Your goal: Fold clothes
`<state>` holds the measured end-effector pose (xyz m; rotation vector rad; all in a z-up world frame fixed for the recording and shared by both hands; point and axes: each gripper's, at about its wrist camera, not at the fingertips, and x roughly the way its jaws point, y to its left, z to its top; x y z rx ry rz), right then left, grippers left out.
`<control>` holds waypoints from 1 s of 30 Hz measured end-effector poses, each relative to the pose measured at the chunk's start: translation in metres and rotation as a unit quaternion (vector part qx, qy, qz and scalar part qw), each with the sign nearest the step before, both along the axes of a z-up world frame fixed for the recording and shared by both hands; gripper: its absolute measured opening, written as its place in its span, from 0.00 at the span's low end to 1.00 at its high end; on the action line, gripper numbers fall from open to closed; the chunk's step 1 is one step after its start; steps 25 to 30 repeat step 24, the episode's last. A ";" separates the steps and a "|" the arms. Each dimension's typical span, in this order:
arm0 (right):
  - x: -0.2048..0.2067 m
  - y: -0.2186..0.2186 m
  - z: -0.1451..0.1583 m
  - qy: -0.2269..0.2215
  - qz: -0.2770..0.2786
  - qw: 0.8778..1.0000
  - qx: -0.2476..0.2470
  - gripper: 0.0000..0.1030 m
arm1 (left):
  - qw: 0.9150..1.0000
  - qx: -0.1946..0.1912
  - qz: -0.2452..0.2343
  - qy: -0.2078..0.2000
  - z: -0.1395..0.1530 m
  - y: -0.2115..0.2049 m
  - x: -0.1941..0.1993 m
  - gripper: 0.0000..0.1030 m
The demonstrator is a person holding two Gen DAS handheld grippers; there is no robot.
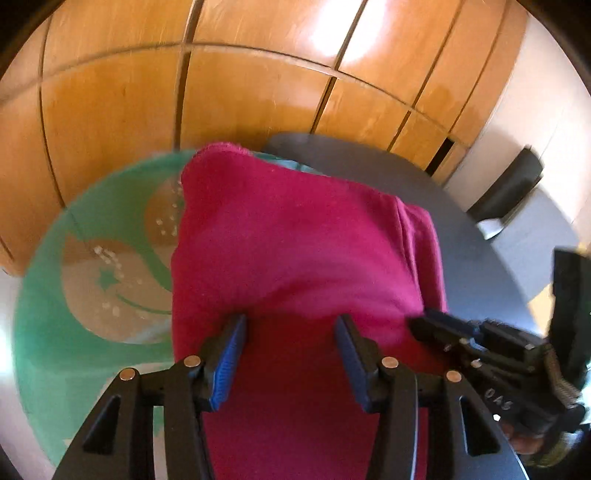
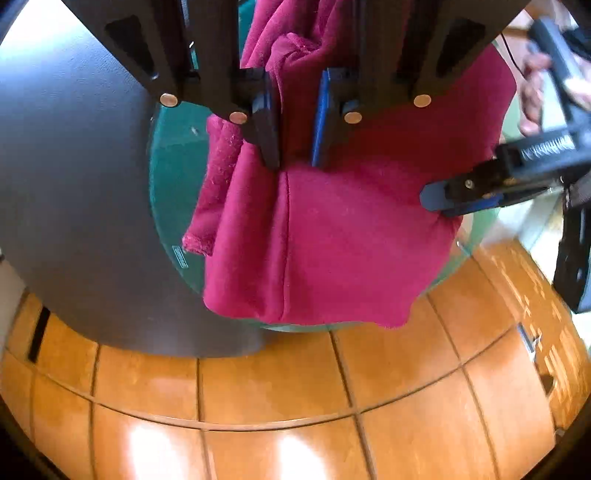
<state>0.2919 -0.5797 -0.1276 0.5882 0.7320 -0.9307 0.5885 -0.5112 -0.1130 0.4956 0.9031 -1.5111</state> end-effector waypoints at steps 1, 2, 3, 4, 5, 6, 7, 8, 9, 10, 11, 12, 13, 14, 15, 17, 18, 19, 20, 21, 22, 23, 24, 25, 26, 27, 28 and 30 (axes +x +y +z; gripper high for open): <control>-0.003 0.002 0.001 -0.001 -0.005 1.000 -0.003 0.16 | 1.000 0.000 0.005 -0.013 0.003 0.002 -0.003 0.49; -0.004 0.005 0.003 0.004 -0.009 1.000 -0.008 0.16 | 1.000 0.000 0.012 -0.029 0.006 0.004 -0.005 0.50; -0.003 0.008 0.008 0.007 -0.016 1.000 -0.014 0.16 | 0.999 -0.002 0.022 -0.048 0.011 0.008 -0.005 0.50; -0.003 0.012 0.013 0.009 -0.023 0.999 -0.020 0.17 | 0.997 -0.003 0.033 -0.066 0.016 0.012 -0.005 0.50; -0.003 0.017 0.020 0.013 -0.034 0.999 -0.030 0.19 | 0.996 -0.007 0.041 -0.082 0.020 0.016 -0.005 0.50; -0.003 0.024 0.028 0.018 -0.045 0.998 -0.040 0.23 | 0.994 -0.013 0.047 -0.095 0.025 0.020 -0.004 0.52; -0.003 0.030 0.035 0.023 -0.056 0.997 -0.050 0.30 | 0.993 -0.018 0.052 -0.103 0.030 0.024 -0.005 0.56; -0.002 0.033 0.042 0.022 -0.062 0.996 -0.059 0.35 | 0.993 -0.020 0.055 -0.107 0.035 0.029 -0.005 0.58; -0.001 0.035 0.049 0.020 -0.067 0.995 -0.067 0.46 | 0.992 -0.023 0.058 -0.111 0.041 0.033 -0.006 0.61; -0.001 0.041 0.053 0.021 -0.071 0.995 -0.072 0.50 | 0.991 -0.026 0.061 -0.116 0.046 0.037 -0.007 0.63; -0.002 0.047 0.059 0.020 -0.072 0.994 -0.077 0.51 | 0.990 -0.029 0.064 -0.120 0.052 0.042 -0.007 0.63; 0.005 0.053 0.061 0.020 -0.073 0.994 -0.081 0.53 | 0.990 -0.031 0.066 -0.124 0.057 0.046 -0.008 0.63; 0.006 0.059 0.064 0.019 -0.073 0.994 -0.084 0.58 | 0.989 -0.033 0.068 -0.126 0.062 0.050 -0.009 0.64; 0.006 0.066 0.066 0.019 -0.074 0.993 -0.088 0.60 | 0.990 -0.033 0.066 -0.123 0.067 0.053 -0.010 0.64; 0.010 0.069 0.068 0.018 -0.074 0.993 -0.090 0.62 | 0.991 -0.035 0.063 -0.117 0.070 0.054 -0.010 0.64; 0.013 0.077 0.071 0.020 -0.072 0.993 -0.095 0.62 | 0.990 -0.053 0.062 -0.112 0.077 0.062 -0.009 0.64; 0.027 0.077 0.068 0.021 -0.073 0.993 -0.096 0.62 | 0.989 -0.064 0.063 -0.113 0.080 0.066 -0.009 0.63; 0.030 0.078 0.068 0.022 -0.072 0.992 -0.096 0.62 | 0.988 -0.074 0.066 -0.117 0.083 0.069 -0.009 0.58; 0.030 0.083 0.070 0.026 -0.071 0.992 -0.098 0.62 | 0.987 -0.083 0.067 -0.120 0.086 0.072 -0.010 0.56; 0.032 0.087 0.072 0.030 -0.069 0.992 -0.101 0.62 | 0.986 -0.089 0.068 -0.121 0.089 0.075 -0.010 0.54; 0.033 0.091 0.073 0.034 -0.069 0.992 -0.103 0.62 | 0.986 -0.090 0.069 -0.120 0.090 0.078 -0.010 0.53; 0.035 0.096 0.074 0.038 -0.069 0.991 -0.104 0.62 | 0.986 -0.092 0.069 -0.120 0.091 0.081 -0.010 0.52; 0.036 0.099 0.074 0.043 -0.071 0.991 -0.105 0.62 | 0.985 -0.094 0.071 -0.125 0.093 0.084 -0.011 0.51; 0.036 0.099 0.074 0.043 -0.071 0.991 -0.105 0.62 | 0.985 -0.094 0.071 -0.125 0.093 0.084 -0.011 0.51; 0.036 0.099 0.074 0.043 -0.071 0.991 -0.105 0.62 | 0.985 -0.094 0.071 -0.125 0.093 0.084 -0.011 0.51; 0.036 0.099 0.074 0.043 -0.071 0.991 -0.105 0.62 | 0.985 -0.094 0.071 -0.125 0.093 0.084 -0.011 0.51; 0.036 0.099 0.074 0.043 -0.071 0.991 -0.105 0.62 | 0.985 -0.094 0.071 -0.125 0.093 0.084 -0.011 0.51; 0.036 0.099 0.074 0.043 -0.071 0.991 -0.105 0.62 | 0.985 -0.094 0.071 -0.125 0.093 0.084 -0.011 0.51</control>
